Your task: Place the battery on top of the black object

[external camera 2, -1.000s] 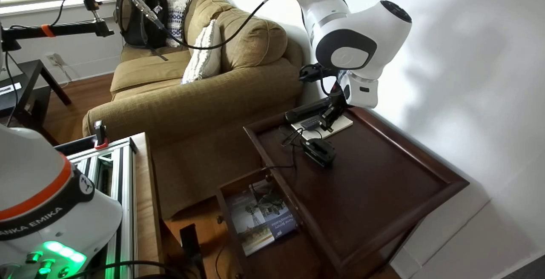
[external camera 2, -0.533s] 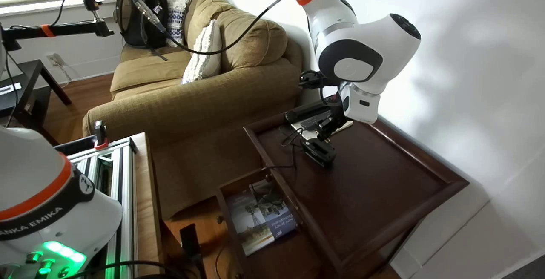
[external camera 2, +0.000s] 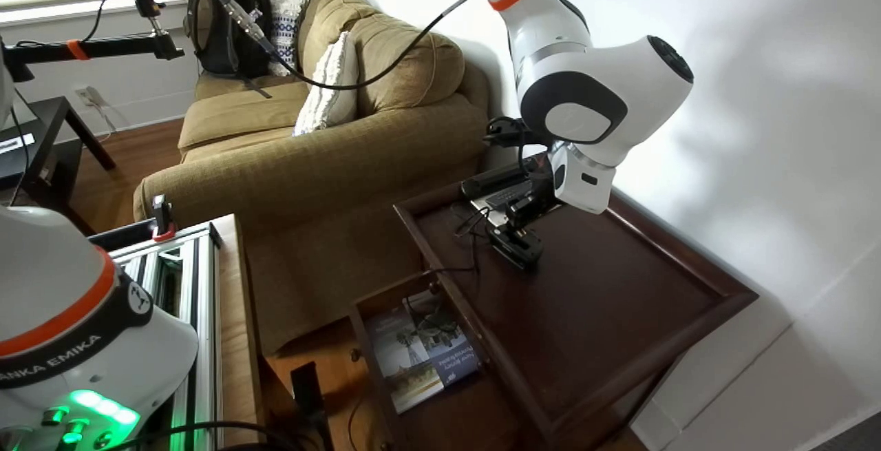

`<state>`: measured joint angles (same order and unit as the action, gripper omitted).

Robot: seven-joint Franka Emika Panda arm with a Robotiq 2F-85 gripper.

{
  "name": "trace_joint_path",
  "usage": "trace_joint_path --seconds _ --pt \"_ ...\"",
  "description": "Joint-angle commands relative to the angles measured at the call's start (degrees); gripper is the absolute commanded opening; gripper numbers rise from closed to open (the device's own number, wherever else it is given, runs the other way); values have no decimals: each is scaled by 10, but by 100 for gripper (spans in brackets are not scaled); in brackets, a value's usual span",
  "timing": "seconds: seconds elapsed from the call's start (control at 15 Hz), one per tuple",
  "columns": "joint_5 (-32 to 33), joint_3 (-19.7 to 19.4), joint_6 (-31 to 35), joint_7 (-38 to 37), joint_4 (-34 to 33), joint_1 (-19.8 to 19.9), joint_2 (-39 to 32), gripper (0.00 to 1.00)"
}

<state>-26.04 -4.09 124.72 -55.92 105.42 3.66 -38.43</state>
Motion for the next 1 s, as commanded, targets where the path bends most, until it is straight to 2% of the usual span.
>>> trace_joint_path --seconds 0.0,0.93 --pt "-12 4 -3 7 4 7 -3 4" --pt "-9 7 27 54 -10 6 -28 4"
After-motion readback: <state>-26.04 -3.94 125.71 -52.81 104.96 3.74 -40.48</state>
